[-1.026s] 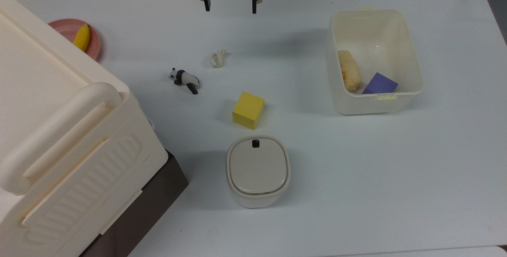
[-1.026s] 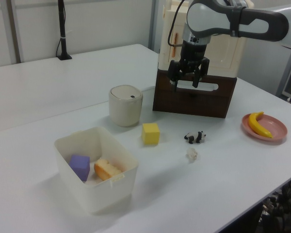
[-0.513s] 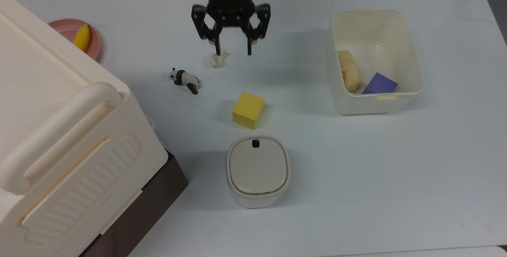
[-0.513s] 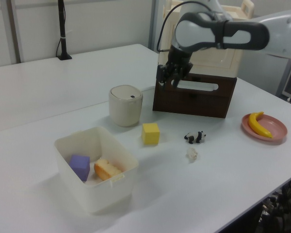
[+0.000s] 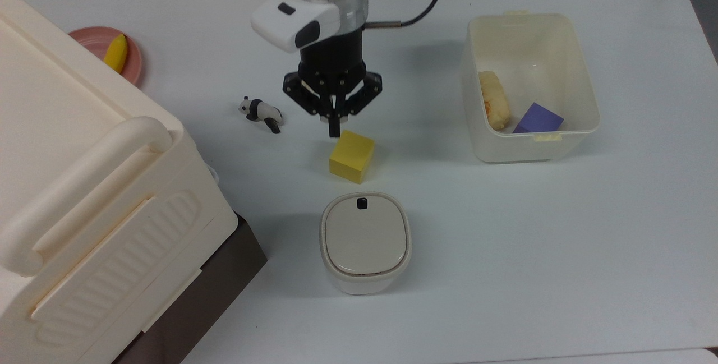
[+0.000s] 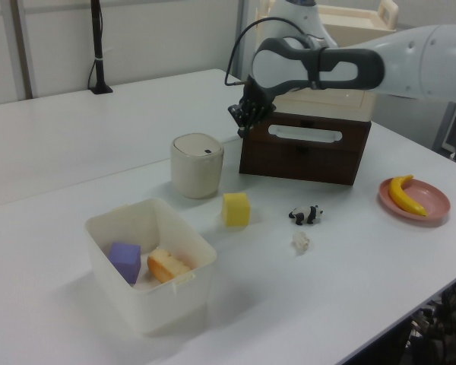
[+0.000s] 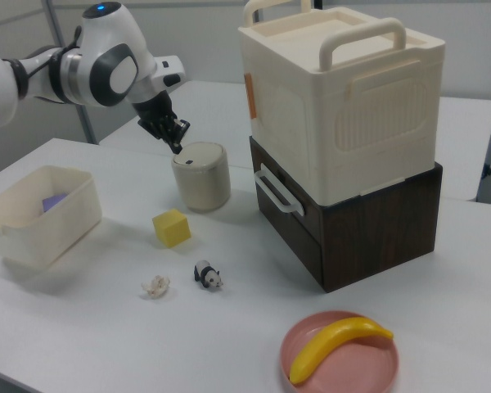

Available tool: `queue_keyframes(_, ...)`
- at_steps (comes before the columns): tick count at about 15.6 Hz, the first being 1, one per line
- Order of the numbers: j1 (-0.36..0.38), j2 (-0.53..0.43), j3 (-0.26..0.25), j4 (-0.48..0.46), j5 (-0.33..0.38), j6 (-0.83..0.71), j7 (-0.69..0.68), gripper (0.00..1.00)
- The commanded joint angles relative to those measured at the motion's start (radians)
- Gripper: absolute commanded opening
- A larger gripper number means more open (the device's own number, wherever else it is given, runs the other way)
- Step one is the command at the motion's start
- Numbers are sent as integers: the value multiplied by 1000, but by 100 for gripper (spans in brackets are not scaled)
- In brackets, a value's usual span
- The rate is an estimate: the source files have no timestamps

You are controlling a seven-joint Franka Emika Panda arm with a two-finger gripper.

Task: Open the trash can
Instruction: 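Lower the gripper onto the lid's front tab and press it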

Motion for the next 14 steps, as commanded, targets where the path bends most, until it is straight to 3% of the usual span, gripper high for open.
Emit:
queue_keyframes(1,4,106,-4,122,5,23,34,0)
queue_keyframes(8,13,204,16,165,0,158,15,0)
queue_keyframes(14,13,229,21,170,-1,227,-28,0)
